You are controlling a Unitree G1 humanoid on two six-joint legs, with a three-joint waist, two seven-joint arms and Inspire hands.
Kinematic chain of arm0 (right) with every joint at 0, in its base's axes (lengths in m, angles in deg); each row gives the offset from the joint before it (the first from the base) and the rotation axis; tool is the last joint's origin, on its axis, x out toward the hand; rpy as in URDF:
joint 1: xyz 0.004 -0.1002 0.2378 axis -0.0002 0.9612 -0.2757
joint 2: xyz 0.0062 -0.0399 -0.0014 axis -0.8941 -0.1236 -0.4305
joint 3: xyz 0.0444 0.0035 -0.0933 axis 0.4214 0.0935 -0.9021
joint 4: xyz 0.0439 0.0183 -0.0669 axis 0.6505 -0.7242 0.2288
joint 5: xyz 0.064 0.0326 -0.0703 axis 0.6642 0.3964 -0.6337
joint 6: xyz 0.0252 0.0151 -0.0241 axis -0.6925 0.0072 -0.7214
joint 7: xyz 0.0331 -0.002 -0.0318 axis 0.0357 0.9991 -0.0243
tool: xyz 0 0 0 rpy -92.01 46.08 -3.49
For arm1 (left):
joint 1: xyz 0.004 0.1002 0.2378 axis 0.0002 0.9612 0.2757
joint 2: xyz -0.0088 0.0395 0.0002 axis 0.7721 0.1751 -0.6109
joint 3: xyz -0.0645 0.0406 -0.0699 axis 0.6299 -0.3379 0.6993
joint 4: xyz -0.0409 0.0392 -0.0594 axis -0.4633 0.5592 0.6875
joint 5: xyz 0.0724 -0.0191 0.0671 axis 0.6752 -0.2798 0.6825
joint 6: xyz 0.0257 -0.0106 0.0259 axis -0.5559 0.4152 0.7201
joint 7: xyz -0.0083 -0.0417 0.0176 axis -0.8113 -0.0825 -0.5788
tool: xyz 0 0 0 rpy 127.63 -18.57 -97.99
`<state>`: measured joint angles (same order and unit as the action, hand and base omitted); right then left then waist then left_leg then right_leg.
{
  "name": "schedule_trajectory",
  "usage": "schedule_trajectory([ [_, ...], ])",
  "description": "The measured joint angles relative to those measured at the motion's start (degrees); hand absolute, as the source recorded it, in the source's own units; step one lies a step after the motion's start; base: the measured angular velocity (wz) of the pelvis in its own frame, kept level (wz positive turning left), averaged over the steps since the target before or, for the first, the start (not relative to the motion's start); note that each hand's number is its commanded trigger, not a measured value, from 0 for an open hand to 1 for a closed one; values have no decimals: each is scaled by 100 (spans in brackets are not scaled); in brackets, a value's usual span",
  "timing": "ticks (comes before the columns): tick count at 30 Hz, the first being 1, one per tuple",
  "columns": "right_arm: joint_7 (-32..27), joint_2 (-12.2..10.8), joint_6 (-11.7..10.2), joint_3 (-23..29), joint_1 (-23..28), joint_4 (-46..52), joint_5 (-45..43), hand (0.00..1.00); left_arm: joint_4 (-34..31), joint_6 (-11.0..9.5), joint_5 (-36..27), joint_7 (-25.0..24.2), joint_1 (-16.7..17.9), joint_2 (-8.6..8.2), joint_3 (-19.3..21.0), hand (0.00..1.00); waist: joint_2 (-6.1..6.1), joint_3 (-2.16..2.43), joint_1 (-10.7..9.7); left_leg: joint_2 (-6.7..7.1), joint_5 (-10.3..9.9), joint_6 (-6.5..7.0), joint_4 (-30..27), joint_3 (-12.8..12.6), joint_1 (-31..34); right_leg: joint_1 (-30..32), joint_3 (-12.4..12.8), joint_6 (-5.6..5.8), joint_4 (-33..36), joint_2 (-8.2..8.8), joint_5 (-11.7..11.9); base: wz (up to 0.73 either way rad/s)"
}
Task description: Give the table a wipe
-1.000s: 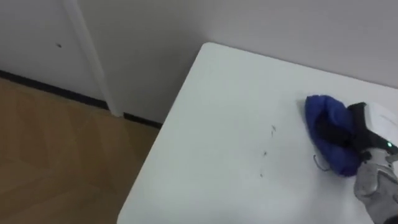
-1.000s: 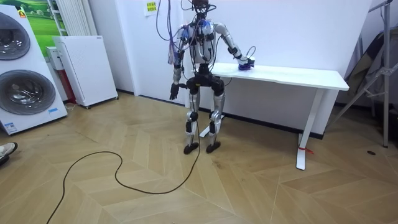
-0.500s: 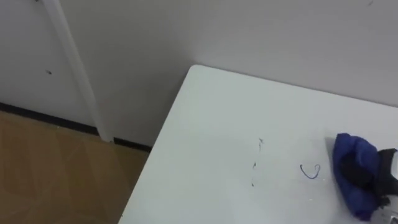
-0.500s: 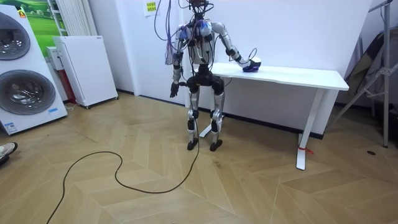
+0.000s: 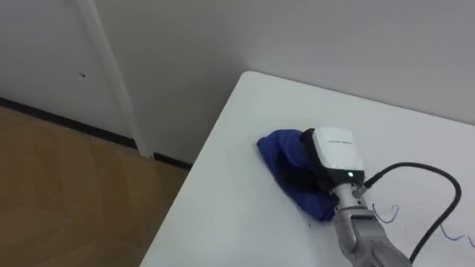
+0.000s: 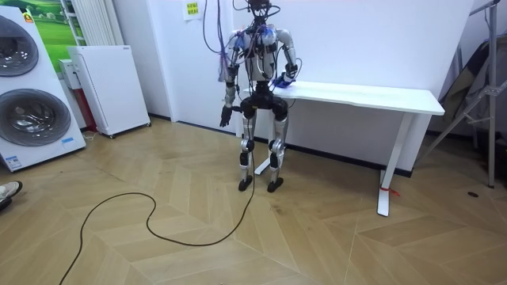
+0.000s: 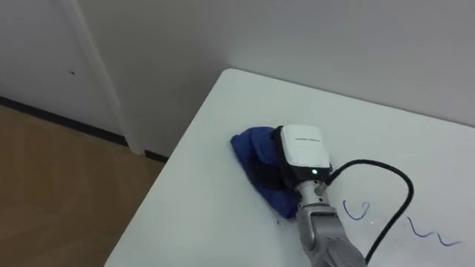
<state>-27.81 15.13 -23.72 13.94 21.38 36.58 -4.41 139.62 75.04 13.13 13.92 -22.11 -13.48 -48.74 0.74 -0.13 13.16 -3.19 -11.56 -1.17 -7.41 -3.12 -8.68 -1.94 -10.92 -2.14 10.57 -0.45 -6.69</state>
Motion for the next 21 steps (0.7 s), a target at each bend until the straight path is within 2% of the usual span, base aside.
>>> schedule_trajectory([
  [3,9,-1,-26,3,-34,-65,59,100,-4,19,-10,1,-32,-6,5,0,26,2,-44,8,-5,8,-1,3,1,-1,-8,9,6,15,-16,0],
  [9,-214,13,-262,195,10,-388,199,100,-180,11,0,63,-79,-14,22,0,59,23,-113,15,-26,19,-20,-3,0,13,-16,26,18,29,-46,3],
  [12,-588,27,-574,491,285,-572,333,100,-173,18,-1,74,-22,-12,82,0,51,36,-260,28,-26,20,-29,23,-5,-7,-34,49,5,43,-66,15],
  [14,-1018,75,-774,905,657,-612,602,100,-173,47,12,79,14,-15,257,0,36,48,-363,44,-23,24,-31,17,0,-9,-57,62,6,65,-75,8],
  [16,-1317,139,-879,1245,901,-717,909,100,-184,50,12,98,65,-14,491,0,-17,62,-502,64,-13,40,-37,2,5,-22,-85,81,9,101,-87,10],
  [18,-1562,165,-1074,1691,1074,-1027,1269,100,-180,32,13,191,106,-13,770,0,-20,43,-684,92,-4,56,-39,-7,-54,-108,-77,114,-24,128,-107,13],
  [20,-1828,218,-1140,2298,1169,-1559,1630,100,-177,17,16,299,198,6,1045,0,-40,59,-781,94,-35,100,-30,-97,-149,-214,4,141,-60,123,-114,-9],
  [21,-1885,248,-1145,2389,1171,-1686,1733,100,-178,16,16,327,239,14,1067,0,-28,75,-823,93,-50,110,-33,-119,-170,-232,9,145,-55,123,-114,-11],
])
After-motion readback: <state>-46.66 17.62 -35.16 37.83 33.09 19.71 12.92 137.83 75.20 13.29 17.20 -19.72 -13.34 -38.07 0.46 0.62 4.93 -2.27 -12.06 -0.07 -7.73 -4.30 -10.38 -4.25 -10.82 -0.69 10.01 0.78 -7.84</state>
